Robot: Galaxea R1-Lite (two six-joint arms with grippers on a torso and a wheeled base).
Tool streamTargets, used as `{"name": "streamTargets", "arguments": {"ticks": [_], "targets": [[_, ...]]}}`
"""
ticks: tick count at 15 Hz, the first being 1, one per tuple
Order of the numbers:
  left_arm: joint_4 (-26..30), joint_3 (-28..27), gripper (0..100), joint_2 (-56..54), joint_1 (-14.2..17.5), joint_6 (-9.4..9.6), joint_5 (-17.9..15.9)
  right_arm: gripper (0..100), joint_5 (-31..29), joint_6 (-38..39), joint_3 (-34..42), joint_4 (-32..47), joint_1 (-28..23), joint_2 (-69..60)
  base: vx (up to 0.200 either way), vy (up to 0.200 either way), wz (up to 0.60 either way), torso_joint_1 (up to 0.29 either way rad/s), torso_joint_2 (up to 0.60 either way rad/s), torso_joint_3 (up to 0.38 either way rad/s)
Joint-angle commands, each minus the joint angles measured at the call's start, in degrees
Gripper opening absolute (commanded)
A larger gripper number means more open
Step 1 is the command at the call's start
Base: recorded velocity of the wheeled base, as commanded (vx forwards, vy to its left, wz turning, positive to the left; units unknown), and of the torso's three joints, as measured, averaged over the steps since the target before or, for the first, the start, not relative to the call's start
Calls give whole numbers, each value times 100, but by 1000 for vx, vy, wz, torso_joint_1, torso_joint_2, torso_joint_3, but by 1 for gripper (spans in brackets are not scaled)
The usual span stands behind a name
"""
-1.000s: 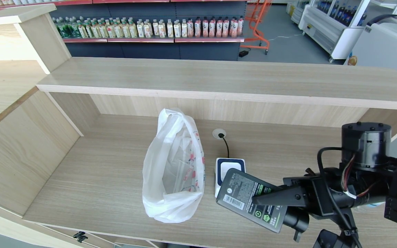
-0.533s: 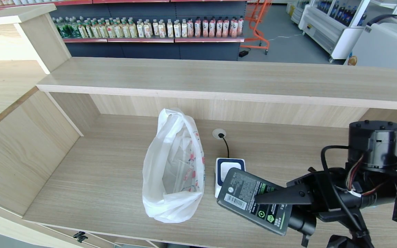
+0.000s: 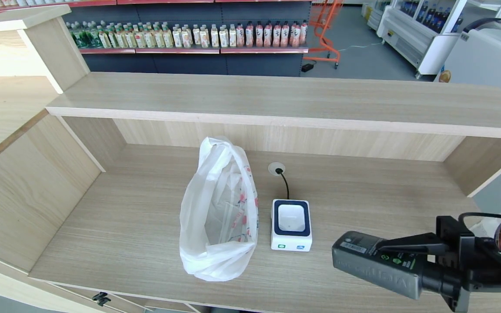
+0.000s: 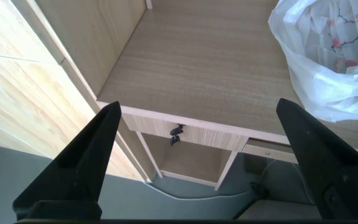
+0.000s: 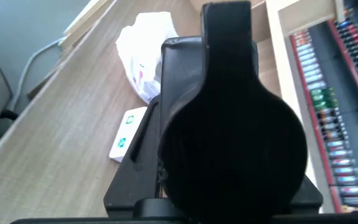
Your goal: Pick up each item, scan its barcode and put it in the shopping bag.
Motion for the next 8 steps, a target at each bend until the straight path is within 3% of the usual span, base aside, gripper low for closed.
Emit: {"name": "streamTargets", "arguments": {"ticks": [1, 2, 3, 5, 7, 8], "targets": [[0, 0, 100, -2, 0, 0, 3, 0, 42, 678, -36, 1407, -599, -758, 0, 0, 0, 0, 0, 0], [0, 0, 100, -2, 0, 0, 3, 0, 42, 836, -71, 1653, -686, -863, 0, 0, 0, 0, 0, 0], [0, 0, 100, -2, 0, 0, 3, 0, 42, 2216, -212, 2392, -1187, -1206, 0, 0, 0, 0, 0, 0], [0, 0, 100, -2, 0, 0, 3, 0, -565, 4782, -405, 2357, -1750, -1303, 0, 0, 0, 0, 0, 0], [0, 0, 100, -2, 0, 0, 3, 0, -1382, 7832, -704, 2260, -1618, -1189, 0, 0, 0, 0, 0, 0], [0, 0, 100, -2, 0, 0, 3, 0, -1988, 9379, -845, 1882, -1258, -986, 0, 0, 0, 0, 0, 0]]}}
